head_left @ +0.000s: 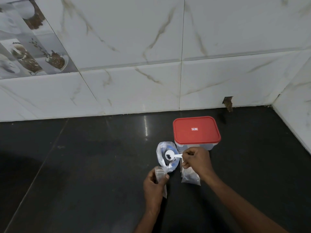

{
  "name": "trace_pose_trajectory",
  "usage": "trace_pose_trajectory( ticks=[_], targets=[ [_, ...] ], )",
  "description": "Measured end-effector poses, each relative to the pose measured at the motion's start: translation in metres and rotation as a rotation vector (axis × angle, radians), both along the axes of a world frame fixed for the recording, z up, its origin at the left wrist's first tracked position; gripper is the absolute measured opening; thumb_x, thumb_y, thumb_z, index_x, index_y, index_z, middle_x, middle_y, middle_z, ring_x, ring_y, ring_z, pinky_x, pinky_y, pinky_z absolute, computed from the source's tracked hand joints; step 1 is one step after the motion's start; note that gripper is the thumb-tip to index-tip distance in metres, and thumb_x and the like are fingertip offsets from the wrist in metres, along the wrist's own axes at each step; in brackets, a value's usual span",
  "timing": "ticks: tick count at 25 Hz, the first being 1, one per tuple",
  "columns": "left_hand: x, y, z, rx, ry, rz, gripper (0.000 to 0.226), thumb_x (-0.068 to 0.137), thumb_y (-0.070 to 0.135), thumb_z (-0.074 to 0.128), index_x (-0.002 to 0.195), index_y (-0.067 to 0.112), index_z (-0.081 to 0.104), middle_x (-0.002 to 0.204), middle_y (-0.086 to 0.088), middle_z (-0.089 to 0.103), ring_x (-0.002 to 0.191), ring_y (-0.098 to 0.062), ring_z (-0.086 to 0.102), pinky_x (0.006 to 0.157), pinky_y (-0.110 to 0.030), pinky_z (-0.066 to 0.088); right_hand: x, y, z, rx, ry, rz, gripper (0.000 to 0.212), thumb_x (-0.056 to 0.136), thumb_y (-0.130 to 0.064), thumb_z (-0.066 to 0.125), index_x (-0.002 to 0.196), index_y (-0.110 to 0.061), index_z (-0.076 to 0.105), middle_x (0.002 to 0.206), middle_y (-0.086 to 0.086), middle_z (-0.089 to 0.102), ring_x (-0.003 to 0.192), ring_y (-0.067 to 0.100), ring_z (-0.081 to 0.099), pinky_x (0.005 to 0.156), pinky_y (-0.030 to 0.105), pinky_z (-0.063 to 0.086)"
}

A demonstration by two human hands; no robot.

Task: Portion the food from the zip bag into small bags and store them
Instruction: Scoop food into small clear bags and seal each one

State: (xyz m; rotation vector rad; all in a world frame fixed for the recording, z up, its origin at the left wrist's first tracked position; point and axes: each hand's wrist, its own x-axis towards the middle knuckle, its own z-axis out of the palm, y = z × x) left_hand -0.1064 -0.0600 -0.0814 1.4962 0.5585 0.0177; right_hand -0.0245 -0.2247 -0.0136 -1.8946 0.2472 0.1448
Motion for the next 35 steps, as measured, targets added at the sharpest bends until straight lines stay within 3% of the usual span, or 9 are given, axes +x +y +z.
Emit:
trace_pose_trajectory(
  ticks=[5, 10, 12, 15, 19, 24, 26, 29, 35],
  targets=[
    [0.007, 0.003, -0.002, 0.093, -0.030, -0.008, 0.050, 0.074, -0.001, 0.083, 0.118, 0.016, 0.068, 0.106, 0.001, 0.077, 0.097, -0.010, 0.073, 0.079, -0.018, 0.057, -0.017, 0.010, 0.016, 0.009, -0.143, 0.072, 0.013, 0.084, 0.000, 0.062, 0.077, -0.006, 0.072, 0.055, 0.007, 0.068, 0.047, 0.020, 0.066, 0.055, 0.033, 0.059],
    [0.006, 0.005, -0.009, 0.084, -0.072, 0.001, 0.050, 0.072, -0.004, 0.083, 0.113, 0.019, 0.068, 0.104, 0.003, 0.077, 0.097, -0.014, 0.073, 0.084, -0.025, 0.058, -0.058, 0.022, -0.016, -0.599, -0.594, 0.440, 0.022, 0.089, -0.023, 0.050, 0.093, -0.011, 0.068, 0.085, 0.004, 0.065, 0.066, 0.020, 0.064, 0.056, 0.031, 0.054],
    [0.006, 0.006, -0.009, 0.078, -0.080, 0.014, 0.051, 0.071, -0.002, 0.085, 0.113, 0.020, 0.068, 0.106, 0.002, 0.076, 0.100, -0.016, 0.072, 0.088, -0.033, 0.057, -0.071, 0.017, -0.034, -0.722, -0.737, 0.519, 0.020, 0.092, -0.022, 0.049, 0.099, -0.013, 0.066, 0.089, 0.002, 0.064, 0.069, 0.017, 0.064, 0.052, 0.029, 0.053],
    [0.008, 0.008, -0.009, 0.047, -0.093, 0.037, 0.052, 0.070, -0.004, 0.084, 0.114, 0.018, 0.066, 0.107, -0.001, 0.076, 0.101, -0.019, 0.072, 0.090, -0.036, 0.057, -0.079, 0.014, -0.047, -0.748, -0.963, 0.478, 0.020, 0.097, -0.016, 0.051, 0.110, -0.008, 0.062, 0.096, 0.007, 0.069, 0.079, 0.016, 0.066, 0.059, 0.027, 0.055],
    [0.006, 0.008, -0.007, 0.013, -0.113, 0.014, 0.051, 0.071, 0.002, 0.086, 0.115, 0.020, 0.066, 0.107, 0.001, 0.076, 0.100, -0.018, 0.072, 0.087, -0.036, 0.058, -0.078, 0.010, -0.054, -0.740, -1.028, 0.387, 0.033, 0.102, -0.019, 0.045, 0.108, -0.001, 0.072, 0.104, 0.012, 0.071, 0.090, 0.019, 0.070, 0.071, 0.029, 0.059],
    [0.004, 0.008, -0.007, 0.016, -0.109, 0.007, 0.051, 0.074, 0.000, 0.084, 0.117, 0.020, 0.065, 0.109, 0.002, 0.075, 0.101, -0.014, 0.072, 0.087, -0.031, 0.058, -0.075, 0.013, -0.043, -0.559, -0.902, 0.335, 0.026, 0.099, -0.020, 0.053, 0.102, -0.005, 0.074, 0.098, 0.004, 0.070, 0.086, 0.007, 0.066, 0.075, 0.018, 0.055],
    [0.004, 0.010, -0.009, 0.029, -0.112, 0.005, 0.050, 0.074, -0.004, 0.082, 0.116, 0.018, 0.064, 0.108, 0.001, 0.075, 0.100, -0.014, 0.072, 0.084, -0.025, 0.057, -0.074, 0.020, -0.027, -0.355, -0.711, 0.146, 0.015, 0.090, -0.011, 0.065, 0.102, -0.012, 0.074, 0.090, -0.003, 0.072, 0.081, 0.002, 0.066, 0.075, 0.013, 0.053],
    [0.002, 0.013, -0.010, 0.013, -0.100, -0.007, 0.054, 0.071, -0.007, 0.083, 0.114, 0.017, 0.062, 0.108, -0.001, 0.075, 0.101, -0.015, 0.071, 0.085, -0.026, 0.057, -0.058, 0.018, -0.010, 0.112, -0.244, -0.174, 0.024, 0.086, -0.002, 0.069, 0.103, -0.019, 0.070, 0.075, -0.001, 0.075, 0.067, 0.009, 0.073, 0.068, 0.022, 0.058],
    [-0.003, 0.023, -0.015, 0.008, -0.073, -0.109, 0.059, 0.075, -0.003, 0.082, 0.123, 0.024, 0.062, 0.117, 0.008, 0.072, 0.110, -0.004, 0.068, 0.095, -0.026, 0.053, -0.022, 0.004, -0.020, 0.060, 0.042, -0.116, 0.015, 0.089, -0.002, 0.066, 0.102, 0.001, 0.071, 0.062, 0.006, 0.072, 0.057, 0.023, 0.071, 0.062, 0.037, 0.062]
  ],
)
